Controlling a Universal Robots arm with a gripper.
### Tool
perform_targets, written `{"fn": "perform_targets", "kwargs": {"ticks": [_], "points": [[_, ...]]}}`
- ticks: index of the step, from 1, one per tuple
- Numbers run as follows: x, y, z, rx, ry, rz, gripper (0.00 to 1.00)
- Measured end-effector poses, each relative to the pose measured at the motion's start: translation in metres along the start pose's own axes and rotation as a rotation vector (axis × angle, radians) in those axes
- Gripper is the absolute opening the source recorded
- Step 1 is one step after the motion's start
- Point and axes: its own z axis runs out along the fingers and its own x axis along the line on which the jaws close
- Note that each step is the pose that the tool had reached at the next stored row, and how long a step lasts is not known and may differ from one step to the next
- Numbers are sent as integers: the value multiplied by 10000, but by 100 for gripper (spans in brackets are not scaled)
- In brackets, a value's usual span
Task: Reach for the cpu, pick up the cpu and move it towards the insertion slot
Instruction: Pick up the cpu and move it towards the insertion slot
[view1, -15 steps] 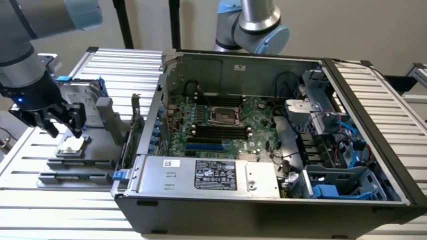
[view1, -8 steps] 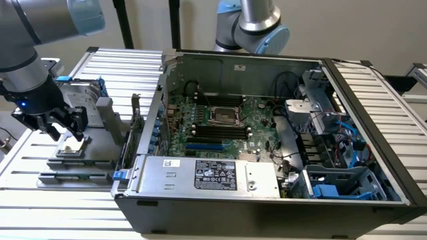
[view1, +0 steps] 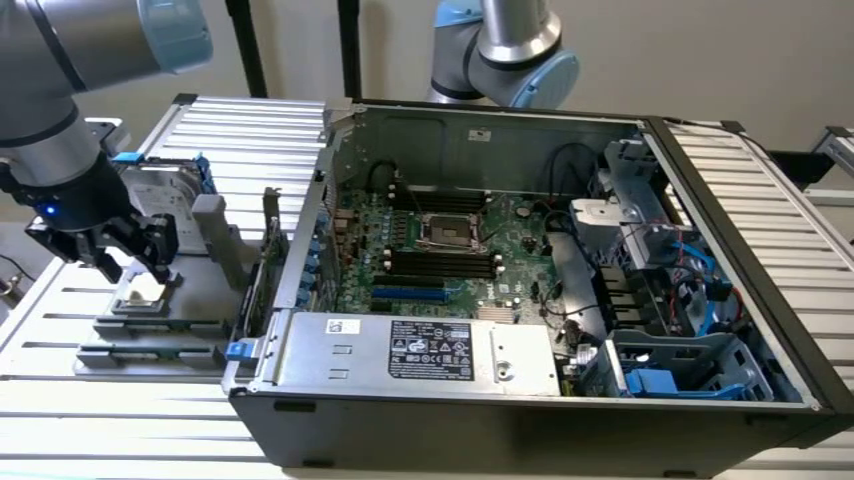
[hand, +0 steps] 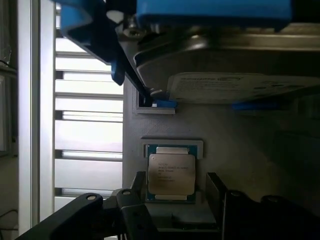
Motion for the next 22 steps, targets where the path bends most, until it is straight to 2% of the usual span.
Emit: {"fn": "perform_targets", "kwargs": {"ticks": [1,2,13,22], "points": [[0,0,1,0,0,0,61],[0,0,5,-1,-1,0,67],[0,-4,103,1,0,-1,67],[1,-8,138,9,0,0,67]]}}
